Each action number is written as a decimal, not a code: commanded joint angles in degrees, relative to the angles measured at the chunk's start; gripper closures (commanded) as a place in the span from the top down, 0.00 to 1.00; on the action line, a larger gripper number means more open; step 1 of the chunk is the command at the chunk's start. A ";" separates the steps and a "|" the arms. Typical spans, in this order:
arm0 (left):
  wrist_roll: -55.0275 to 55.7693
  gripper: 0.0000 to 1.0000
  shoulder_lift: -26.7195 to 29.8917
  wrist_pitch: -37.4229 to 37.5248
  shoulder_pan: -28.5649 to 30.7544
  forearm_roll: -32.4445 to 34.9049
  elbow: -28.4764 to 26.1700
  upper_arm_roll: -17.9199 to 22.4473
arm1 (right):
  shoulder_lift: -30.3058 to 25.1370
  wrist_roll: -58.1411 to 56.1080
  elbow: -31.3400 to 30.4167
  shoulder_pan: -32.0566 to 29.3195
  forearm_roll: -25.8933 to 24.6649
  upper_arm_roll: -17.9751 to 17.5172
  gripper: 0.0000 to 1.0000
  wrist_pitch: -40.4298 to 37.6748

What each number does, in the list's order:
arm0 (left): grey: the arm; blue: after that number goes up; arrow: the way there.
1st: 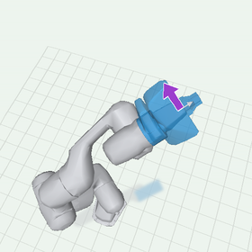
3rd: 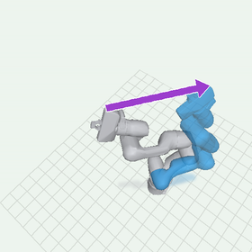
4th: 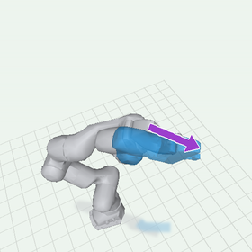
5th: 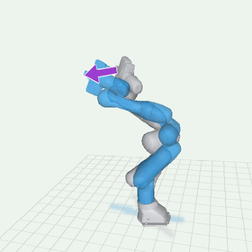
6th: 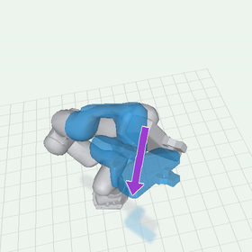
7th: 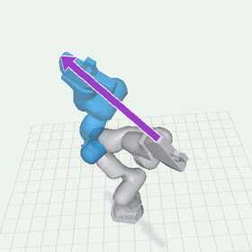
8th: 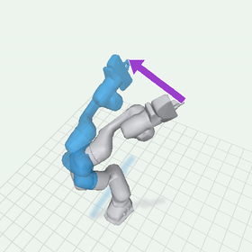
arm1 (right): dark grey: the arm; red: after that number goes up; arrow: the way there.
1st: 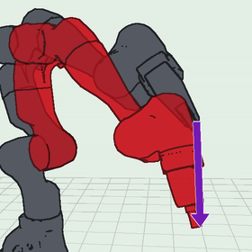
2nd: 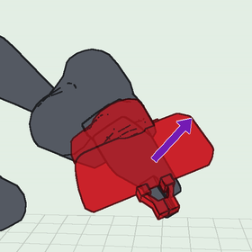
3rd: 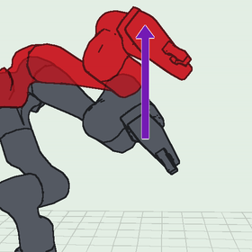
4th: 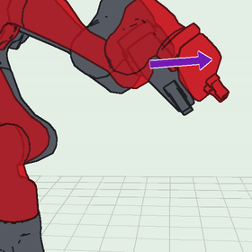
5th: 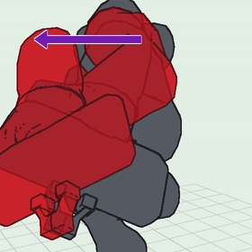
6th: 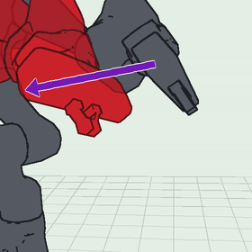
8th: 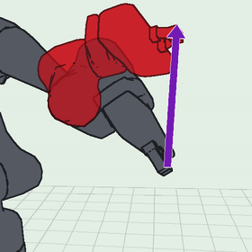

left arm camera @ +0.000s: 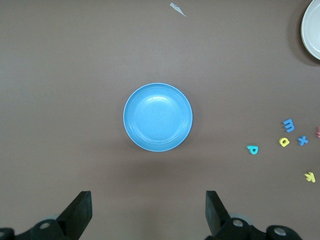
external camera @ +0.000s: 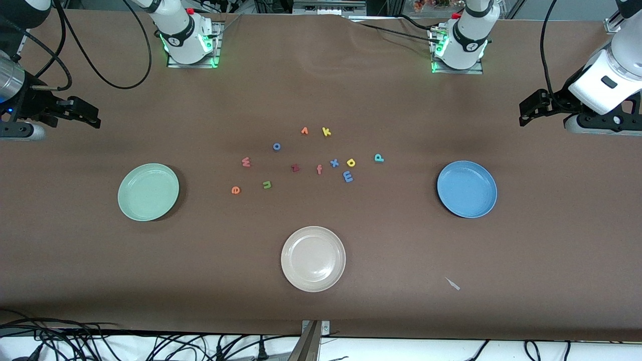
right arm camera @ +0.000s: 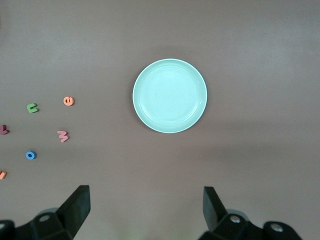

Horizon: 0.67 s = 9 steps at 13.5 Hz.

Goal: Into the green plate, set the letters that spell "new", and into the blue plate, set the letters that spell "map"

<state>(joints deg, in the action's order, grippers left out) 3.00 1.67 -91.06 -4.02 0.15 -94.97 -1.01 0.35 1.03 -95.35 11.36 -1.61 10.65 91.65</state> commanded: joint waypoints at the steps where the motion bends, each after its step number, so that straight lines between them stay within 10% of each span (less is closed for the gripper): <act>1: -1.24 1.00 -0.53 1.32 0.06 0.38 1.54 0.13 | 0.26 -0.16 0.95 0.06 -0.06 -0.10 1.00 -0.15; 9: -1.33 1.00 -0.53 1.76 0.06 0.38 1.45 0.13 | 0.26 -0.68 0.95 0.06 -0.15 -0.11 1.00 -0.42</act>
<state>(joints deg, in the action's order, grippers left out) 3.00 1.67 -90.86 -4.02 0.15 -94.97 -1.01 0.35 1.03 -95.33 11.37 -1.61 10.60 91.65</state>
